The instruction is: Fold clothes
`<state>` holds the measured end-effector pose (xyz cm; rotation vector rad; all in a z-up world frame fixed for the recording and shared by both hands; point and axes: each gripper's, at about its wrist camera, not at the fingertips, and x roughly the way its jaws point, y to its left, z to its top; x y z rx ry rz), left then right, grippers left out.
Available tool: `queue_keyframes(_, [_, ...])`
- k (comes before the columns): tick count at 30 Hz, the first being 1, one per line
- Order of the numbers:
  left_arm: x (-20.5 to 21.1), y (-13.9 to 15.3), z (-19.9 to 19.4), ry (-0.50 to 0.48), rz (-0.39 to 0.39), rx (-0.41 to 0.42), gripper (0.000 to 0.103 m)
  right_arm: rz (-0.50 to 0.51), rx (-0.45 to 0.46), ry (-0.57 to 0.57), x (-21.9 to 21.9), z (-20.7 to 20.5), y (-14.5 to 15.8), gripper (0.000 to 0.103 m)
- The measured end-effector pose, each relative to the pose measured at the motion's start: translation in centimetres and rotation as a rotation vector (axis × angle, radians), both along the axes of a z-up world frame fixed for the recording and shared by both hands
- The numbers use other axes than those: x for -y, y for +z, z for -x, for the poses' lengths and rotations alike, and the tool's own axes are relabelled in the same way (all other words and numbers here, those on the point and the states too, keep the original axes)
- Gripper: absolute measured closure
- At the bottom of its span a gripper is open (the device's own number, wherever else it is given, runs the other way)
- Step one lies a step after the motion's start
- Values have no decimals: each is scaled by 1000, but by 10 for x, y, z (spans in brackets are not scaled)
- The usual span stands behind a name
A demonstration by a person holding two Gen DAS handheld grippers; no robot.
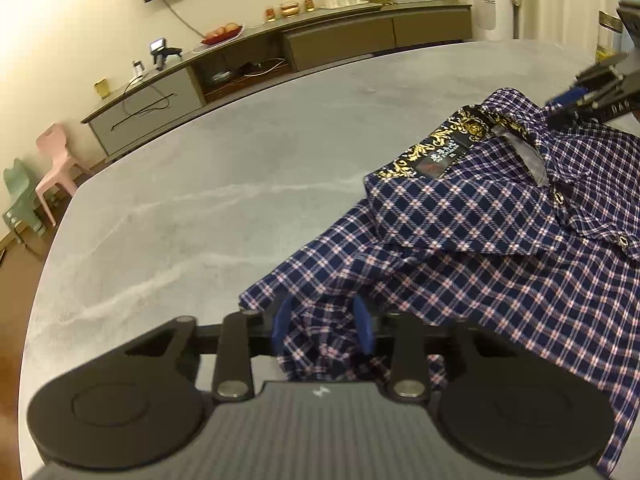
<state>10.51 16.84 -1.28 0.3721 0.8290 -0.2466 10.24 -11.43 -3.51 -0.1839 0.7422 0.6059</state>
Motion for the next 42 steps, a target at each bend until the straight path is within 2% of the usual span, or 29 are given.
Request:
queue_keyframes(2, [3,0,0,-9,-2,25,99,15,16,9,-5,-1,6,101])
queue_keyframes(4, [0,6,3,18,14,72,102,44,35,14,-13,-2,12,102])
queue_keyframes(7, [-20,13,2,86,39,82,103,67,75,-3,-16,-5,17,102])
queue_keyframes(14, [-23,-4,9,154,-52,60,101,127,61,-34,-32,-11,-5,102])
queue_keyframes(16, [-19,17,24,124,-10,132,99,140,90,-68,-34,-9,1,101])
queue_keyframes(19, [-1,40,54,-14,69,224,91,80,180,-101,-35,1,27,99])
queue_keyframes(22, [-1,29,55,-2,80,179,91,42,196,-19,-54,14,36,99])
queue_keyframes(25, [-4,14,51,31,82,117,92,153,132,59,-79,13,6,100])
queue_keyframes(27, [-5,3,49,53,83,75,92,206,136,26,-76,6,-13,100])
queue_keyframes(30, [-9,-8,46,86,92,22,93,257,108,-74,-64,-12,-15,100])
queue_keyframes(32, [-13,-8,45,103,111,12,93,227,76,-72,-54,-13,-12,100])
queue_keyframes(35, [-11,-8,44,114,110,7,93,270,57,-83,-52,-11,-5,99])
queue_keyframes(37, [-10,-8,46,116,110,8,93,340,88,-140,-49,-5,0,99])
queue_keyframes(38, [-11,-8,47,116,110,9,93,338,117,-148,-48,3,7,99])
queue_keyframes(39, [-12,-8,47,116,111,10,93,314,131,-134,-49,13,16,99])
queue_keyframes(40, [-13,-7,48,116,111,11,93,281,137,-103,-52,24,25,93])
queue_keyframes(42, [-12,-6,43,115,109,10,93,236,128,0,-61,48,34,92])
